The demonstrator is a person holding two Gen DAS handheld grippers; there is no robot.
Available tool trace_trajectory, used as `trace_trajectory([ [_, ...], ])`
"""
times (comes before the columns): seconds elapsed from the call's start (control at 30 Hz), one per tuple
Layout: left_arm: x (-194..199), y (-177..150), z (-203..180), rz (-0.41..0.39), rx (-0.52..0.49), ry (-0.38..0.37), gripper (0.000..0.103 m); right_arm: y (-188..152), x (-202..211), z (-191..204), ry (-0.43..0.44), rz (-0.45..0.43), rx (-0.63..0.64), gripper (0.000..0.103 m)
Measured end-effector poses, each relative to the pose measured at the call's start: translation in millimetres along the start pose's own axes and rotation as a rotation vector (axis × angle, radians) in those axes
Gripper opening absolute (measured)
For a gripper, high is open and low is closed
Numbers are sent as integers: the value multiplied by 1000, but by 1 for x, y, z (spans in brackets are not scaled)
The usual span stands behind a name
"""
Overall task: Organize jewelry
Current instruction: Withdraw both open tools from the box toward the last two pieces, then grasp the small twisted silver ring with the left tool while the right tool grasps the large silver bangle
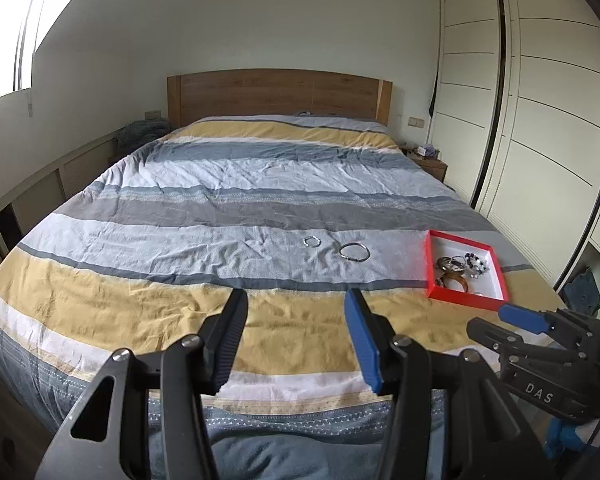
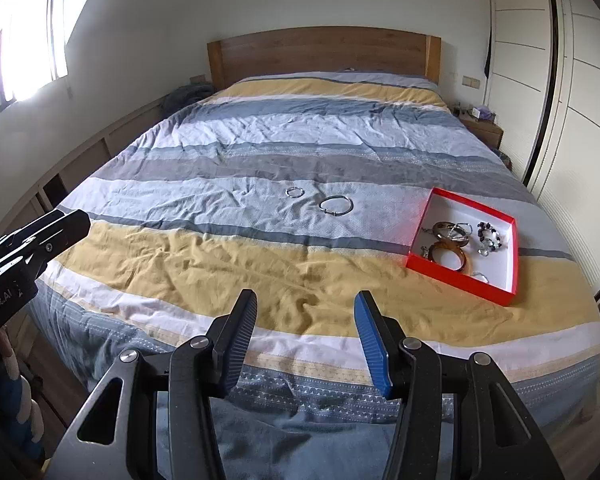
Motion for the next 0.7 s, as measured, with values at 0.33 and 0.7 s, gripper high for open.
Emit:
trace_trajectory([
  [0.33, -103, -2, 42, 118, 49, 48, 48, 11, -78, -12, 39, 90, 32, 50],
  [0.7, -247, 22, 50, 185, 33, 37, 48, 52, -193, -56, 49, 139, 38, 50],
])
Point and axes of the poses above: each gripper's, at about its wrist camera, not at the fingertips, and x roughly against the way its jaws point, z to its left, y to its top, the point moved 5 cm from there along -x, roughly the way its jaws point, and after that the axes turned 8 degrees about -z, right-handed, at the moved point
